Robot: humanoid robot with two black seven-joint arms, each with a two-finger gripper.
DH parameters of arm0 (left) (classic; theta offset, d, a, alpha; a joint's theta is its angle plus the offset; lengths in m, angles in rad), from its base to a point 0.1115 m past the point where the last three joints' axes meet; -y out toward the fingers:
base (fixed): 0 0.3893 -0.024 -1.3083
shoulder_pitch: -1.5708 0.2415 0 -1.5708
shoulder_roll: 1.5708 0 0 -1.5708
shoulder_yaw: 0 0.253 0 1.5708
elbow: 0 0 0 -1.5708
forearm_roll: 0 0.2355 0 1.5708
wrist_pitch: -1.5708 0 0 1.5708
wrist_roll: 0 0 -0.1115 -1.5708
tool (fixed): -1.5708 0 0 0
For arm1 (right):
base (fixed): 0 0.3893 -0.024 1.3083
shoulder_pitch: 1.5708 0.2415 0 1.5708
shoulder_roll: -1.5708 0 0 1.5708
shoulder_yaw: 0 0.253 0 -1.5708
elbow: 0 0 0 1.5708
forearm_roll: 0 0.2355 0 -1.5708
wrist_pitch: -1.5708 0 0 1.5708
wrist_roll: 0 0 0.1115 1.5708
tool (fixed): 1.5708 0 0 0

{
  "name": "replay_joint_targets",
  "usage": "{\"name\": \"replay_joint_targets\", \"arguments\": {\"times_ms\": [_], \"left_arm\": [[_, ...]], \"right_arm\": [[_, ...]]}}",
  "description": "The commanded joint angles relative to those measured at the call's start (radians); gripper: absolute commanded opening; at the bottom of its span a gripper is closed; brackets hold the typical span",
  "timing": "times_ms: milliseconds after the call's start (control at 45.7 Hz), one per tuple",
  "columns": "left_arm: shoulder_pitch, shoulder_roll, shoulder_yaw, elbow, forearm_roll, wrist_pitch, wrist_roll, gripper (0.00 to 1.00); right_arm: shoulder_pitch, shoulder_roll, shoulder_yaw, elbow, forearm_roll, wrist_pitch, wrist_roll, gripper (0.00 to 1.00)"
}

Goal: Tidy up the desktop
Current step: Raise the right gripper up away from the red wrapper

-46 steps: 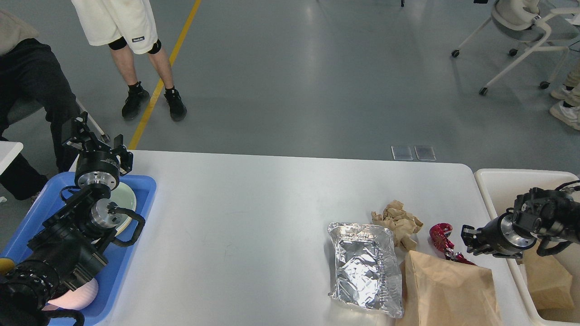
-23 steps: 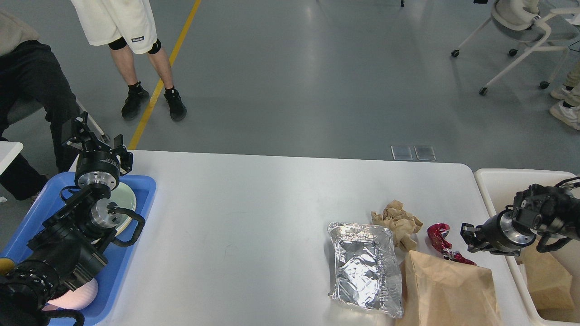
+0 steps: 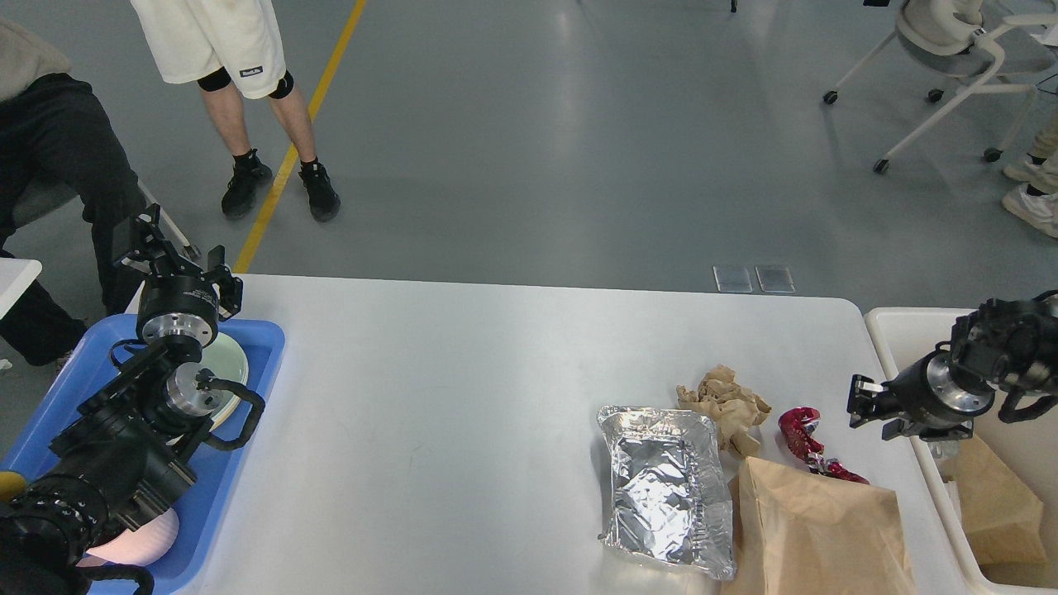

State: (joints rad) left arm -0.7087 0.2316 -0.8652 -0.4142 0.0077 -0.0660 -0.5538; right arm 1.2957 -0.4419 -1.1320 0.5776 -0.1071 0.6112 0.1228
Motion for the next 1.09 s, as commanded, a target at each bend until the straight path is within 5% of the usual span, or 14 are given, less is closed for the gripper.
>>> {"name": "replay_joint_targets", "arguments": {"times_ms": [0, 569, 1073], "left_arm": [[0.0, 0.0, 0.0, 0.0, 0.0, 0.0, 0.0, 0.96], [0.0, 0.0, 0.0, 0.0, 0.0, 0.0, 0.0, 0.96], [0.0, 0.0, 0.0, 0.0, 0.0, 0.0, 0.0, 0.96]], "right_arm": [[0.138, -0.023, -0.051, 0.01, -0.002, 0.062, 0.0, 0.98], [0.731, -0.037, -0.293, 0.22, -0.003, 0.332, 0.008, 0.98], [0.879, 0.012, -0.284, 0.277, -0.002, 0.349, 0.009, 0.98]]}}
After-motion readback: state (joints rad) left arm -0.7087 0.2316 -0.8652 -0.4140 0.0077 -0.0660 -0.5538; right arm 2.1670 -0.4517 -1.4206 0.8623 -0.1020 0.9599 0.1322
